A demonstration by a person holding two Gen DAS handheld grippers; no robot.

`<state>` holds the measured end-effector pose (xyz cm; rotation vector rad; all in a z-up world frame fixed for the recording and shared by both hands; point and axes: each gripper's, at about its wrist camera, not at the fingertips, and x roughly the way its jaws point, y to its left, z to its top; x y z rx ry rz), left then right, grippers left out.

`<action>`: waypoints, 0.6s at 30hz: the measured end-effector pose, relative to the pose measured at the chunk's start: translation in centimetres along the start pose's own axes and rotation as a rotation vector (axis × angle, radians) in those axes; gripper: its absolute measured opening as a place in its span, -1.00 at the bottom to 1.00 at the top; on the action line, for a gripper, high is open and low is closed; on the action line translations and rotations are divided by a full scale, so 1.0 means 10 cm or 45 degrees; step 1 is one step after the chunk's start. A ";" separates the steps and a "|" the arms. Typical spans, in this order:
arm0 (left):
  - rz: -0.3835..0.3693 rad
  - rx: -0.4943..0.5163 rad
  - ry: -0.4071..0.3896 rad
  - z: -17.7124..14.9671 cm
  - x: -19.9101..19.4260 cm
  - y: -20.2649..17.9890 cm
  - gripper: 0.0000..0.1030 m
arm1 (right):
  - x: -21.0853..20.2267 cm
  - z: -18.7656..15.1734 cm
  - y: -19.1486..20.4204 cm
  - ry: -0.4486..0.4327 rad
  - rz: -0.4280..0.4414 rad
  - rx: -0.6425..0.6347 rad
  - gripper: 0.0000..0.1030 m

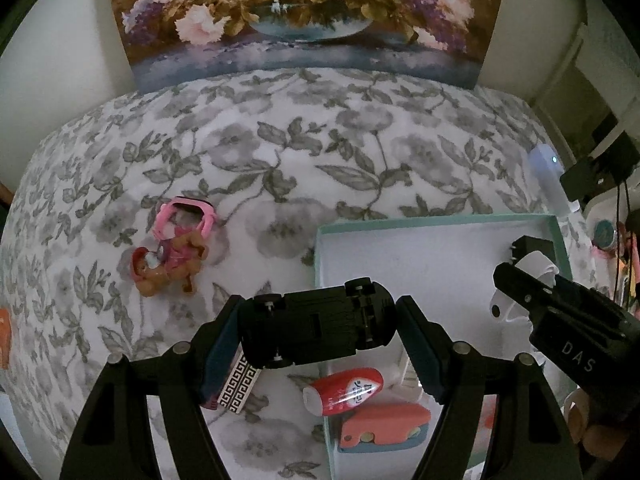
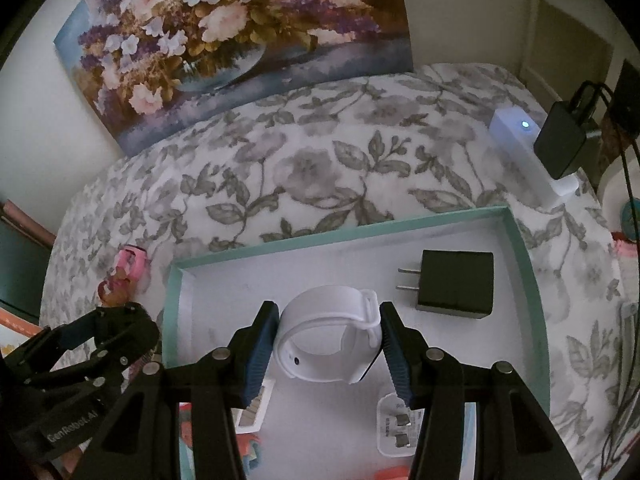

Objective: Organize rigid objects
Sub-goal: 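Carry the watch band and car over the tray and open the right tool, then lower the black toy car into the tray and open the left tool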

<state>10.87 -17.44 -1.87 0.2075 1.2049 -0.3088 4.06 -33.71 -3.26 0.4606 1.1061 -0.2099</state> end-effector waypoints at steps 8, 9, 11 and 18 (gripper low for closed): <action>-0.003 0.000 0.034 -0.02 0.08 -0.01 0.50 | 0.03 0.00 0.03 0.021 -0.028 -0.010 0.08; 0.000 -0.001 0.031 -0.02 0.08 0.00 0.51 | 0.02 0.00 0.03 0.016 -0.035 -0.014 0.10; 0.001 -0.009 0.026 -0.01 0.06 0.02 0.57 | -0.02 0.02 0.03 0.003 -0.043 -0.015 0.14; 0.009 -0.072 -0.019 0.03 -0.08 0.17 0.65 | -0.16 0.07 0.04 -0.045 -0.044 -0.002 0.33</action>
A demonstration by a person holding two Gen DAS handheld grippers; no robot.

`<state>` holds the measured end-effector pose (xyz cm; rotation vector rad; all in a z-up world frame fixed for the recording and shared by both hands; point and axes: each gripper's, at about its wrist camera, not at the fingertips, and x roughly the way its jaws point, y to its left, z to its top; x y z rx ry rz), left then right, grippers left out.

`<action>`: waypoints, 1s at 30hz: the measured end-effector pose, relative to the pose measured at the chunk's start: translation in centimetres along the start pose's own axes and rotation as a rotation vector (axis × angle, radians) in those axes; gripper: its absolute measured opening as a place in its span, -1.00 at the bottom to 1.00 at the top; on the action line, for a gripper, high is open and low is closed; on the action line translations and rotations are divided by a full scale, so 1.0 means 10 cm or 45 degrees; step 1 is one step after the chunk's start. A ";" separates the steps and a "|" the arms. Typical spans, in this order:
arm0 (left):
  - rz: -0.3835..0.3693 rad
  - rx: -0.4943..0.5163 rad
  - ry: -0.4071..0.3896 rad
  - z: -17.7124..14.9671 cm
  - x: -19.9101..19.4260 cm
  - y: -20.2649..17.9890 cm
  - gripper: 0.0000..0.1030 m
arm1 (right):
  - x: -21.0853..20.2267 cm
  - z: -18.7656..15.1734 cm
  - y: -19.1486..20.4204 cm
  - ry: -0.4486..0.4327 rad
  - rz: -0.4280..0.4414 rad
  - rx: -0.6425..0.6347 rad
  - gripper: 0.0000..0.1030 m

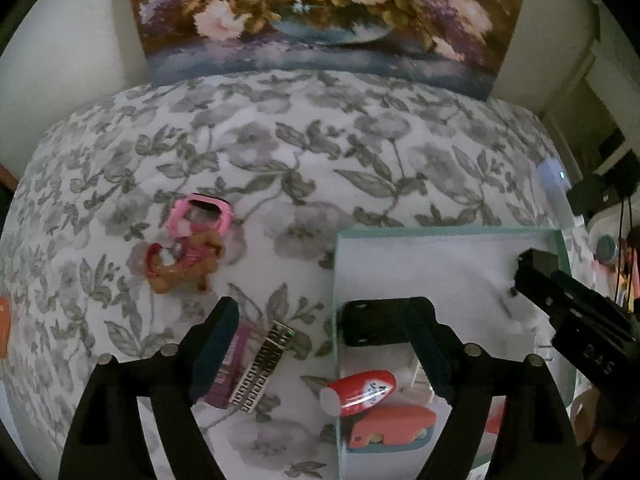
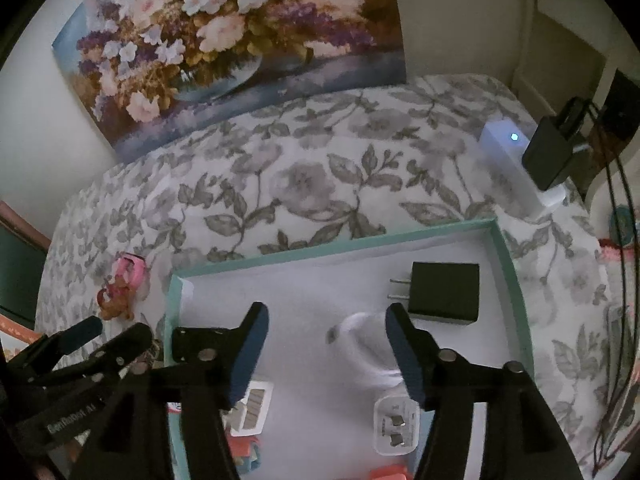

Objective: Organize rigid objects
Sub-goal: 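Lower the black toy car into the tray and open the left tool, then move both open tools back from the tray to the toy pile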

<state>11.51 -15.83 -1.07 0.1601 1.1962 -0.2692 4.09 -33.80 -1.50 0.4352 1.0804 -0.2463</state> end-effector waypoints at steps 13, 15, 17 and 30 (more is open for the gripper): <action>0.069 -0.195 -0.100 0.08 -0.19 0.49 0.85 | -0.18 0.07 0.13 -0.074 -0.044 -0.057 0.85; 0.077 -0.231 -0.107 0.08 -0.20 0.58 0.85 | -0.18 0.07 0.13 -0.080 -0.052 -0.061 0.97; 0.088 -0.277 -0.109 0.08 -0.20 0.69 0.85 | -0.18 0.07 0.15 -0.085 -0.059 -0.068 1.00; 0.131 -0.430 -0.157 0.05 -0.27 1.17 0.85 | -0.22 0.08 0.29 -0.126 -0.076 -0.120 1.00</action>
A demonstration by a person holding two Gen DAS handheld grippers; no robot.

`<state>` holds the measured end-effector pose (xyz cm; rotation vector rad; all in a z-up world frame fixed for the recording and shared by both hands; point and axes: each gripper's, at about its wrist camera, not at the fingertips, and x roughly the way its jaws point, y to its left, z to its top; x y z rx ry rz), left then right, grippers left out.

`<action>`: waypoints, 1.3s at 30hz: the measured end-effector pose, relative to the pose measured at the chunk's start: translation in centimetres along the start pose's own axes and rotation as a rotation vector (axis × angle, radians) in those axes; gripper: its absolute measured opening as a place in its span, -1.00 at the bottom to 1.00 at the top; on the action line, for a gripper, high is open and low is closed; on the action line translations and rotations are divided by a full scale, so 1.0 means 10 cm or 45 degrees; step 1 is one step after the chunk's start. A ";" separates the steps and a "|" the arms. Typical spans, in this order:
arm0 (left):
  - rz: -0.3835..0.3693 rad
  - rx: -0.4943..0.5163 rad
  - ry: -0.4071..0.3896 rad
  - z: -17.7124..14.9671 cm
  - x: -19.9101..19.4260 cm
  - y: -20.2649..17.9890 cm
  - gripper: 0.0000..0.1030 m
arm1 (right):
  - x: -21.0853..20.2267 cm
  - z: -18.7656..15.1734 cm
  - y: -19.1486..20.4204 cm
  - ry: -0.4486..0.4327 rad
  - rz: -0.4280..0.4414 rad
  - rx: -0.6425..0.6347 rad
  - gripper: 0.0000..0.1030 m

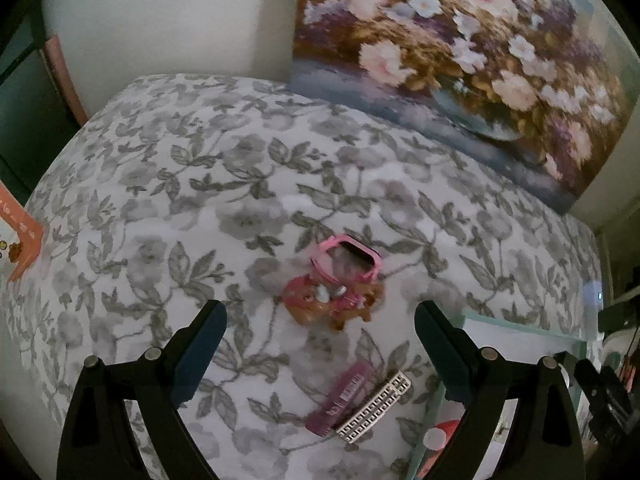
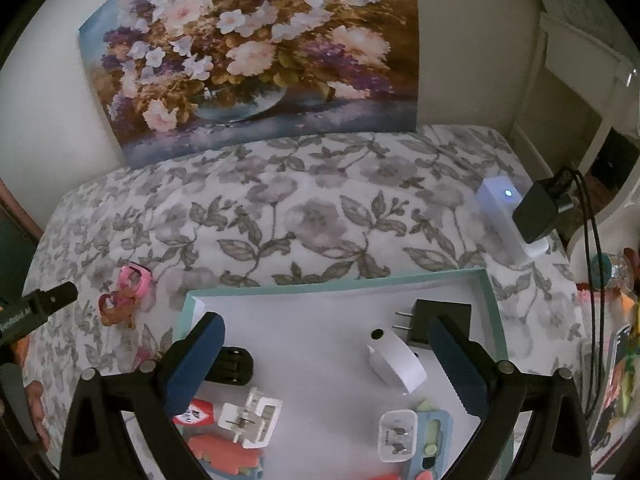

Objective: Organize rigid objects
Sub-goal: 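Move both open tools back from the tray to the toy pile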

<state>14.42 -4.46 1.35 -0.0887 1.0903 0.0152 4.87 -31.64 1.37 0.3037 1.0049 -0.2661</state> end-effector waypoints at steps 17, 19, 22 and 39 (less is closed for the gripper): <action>0.066 -0.087 -0.149 0.24 -0.35 0.63 0.85 | -0.12 0.06 0.65 -0.081 0.169 -0.067 1.00; 0.067 -0.093 -0.148 0.25 -0.35 0.68 0.85 | -0.11 0.06 0.78 -0.090 0.177 -0.087 1.00; 0.076 -0.100 -0.142 0.26 -0.31 0.75 0.85 | -0.08 0.05 0.93 -0.091 0.180 -0.103 1.00; 0.035 -0.129 0.038 0.26 0.20 0.80 0.85 | 0.40 -0.07 1.57 0.053 0.195 -0.143 1.00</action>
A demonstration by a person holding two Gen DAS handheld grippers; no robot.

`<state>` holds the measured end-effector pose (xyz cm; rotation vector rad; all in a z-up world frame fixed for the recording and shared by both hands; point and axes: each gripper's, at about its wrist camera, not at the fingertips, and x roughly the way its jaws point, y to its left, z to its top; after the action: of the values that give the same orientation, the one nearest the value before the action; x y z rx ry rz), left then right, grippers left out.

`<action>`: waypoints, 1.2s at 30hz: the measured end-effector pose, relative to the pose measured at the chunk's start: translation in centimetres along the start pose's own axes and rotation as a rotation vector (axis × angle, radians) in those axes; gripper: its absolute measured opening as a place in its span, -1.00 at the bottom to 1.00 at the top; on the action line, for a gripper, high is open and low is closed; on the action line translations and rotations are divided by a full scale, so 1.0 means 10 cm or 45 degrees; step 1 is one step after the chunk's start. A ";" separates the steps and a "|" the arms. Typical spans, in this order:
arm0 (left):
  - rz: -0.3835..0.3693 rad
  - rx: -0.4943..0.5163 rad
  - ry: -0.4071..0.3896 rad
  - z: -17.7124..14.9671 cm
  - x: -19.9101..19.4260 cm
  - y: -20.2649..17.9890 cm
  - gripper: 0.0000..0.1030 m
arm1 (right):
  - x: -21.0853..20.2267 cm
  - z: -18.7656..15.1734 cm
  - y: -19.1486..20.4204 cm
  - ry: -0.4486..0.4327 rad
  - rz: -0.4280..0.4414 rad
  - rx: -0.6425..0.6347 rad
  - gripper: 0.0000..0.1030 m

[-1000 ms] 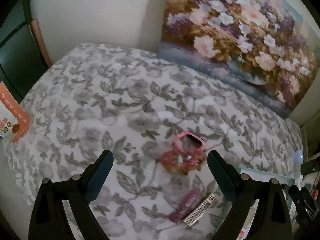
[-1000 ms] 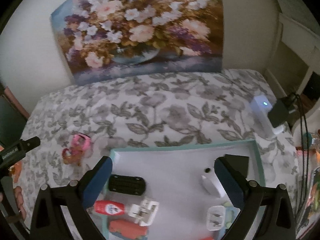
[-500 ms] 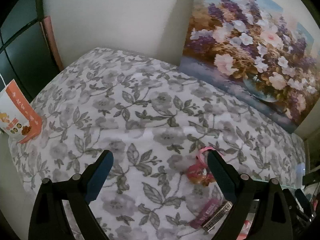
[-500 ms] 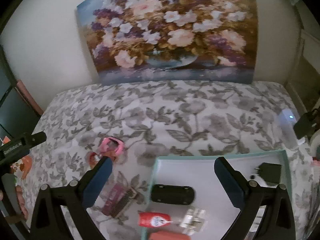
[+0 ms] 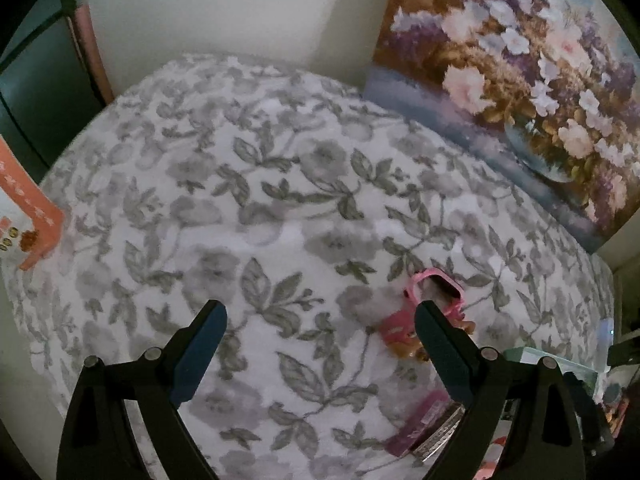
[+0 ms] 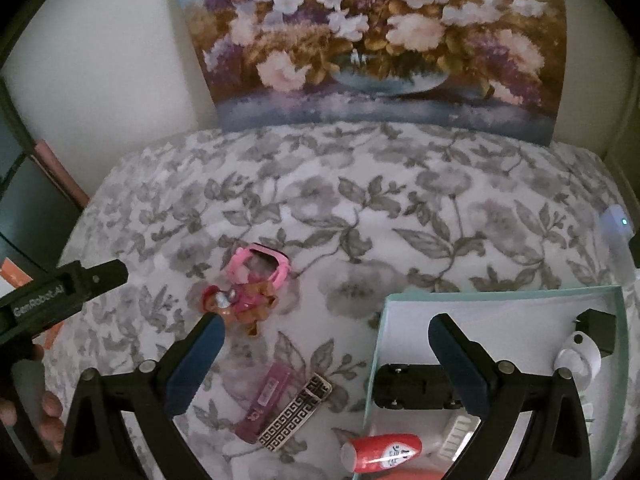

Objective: Organize rigid objects
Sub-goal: 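Move both open tools back from the tray to the toy pile, then grasp the pink dog figure with the left tool while the right tool grasps the pink watch band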

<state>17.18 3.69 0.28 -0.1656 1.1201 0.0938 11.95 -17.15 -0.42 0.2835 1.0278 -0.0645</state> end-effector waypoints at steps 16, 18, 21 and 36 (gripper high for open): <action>-0.003 0.113 0.063 0.01 0.55 -0.52 0.85 | 0.31 0.34 -0.41 -0.049 -0.075 0.151 1.00; -0.004 0.143 0.075 -0.02 0.58 -0.58 0.85 | 0.32 0.33 -0.43 -0.051 -0.079 0.148 1.00; -0.046 0.177 0.101 -0.08 0.61 -0.65 0.85 | 0.31 0.31 -0.45 -0.045 -0.078 0.152 1.00; -0.086 0.310 0.161 -0.26 0.79 -0.94 0.85 | 0.36 0.24 -0.55 -0.008 -0.092 0.166 1.00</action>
<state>19.75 -6.11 -7.16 0.0090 1.2410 -0.1146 14.80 -22.84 -3.40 0.3648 1.0292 -0.1980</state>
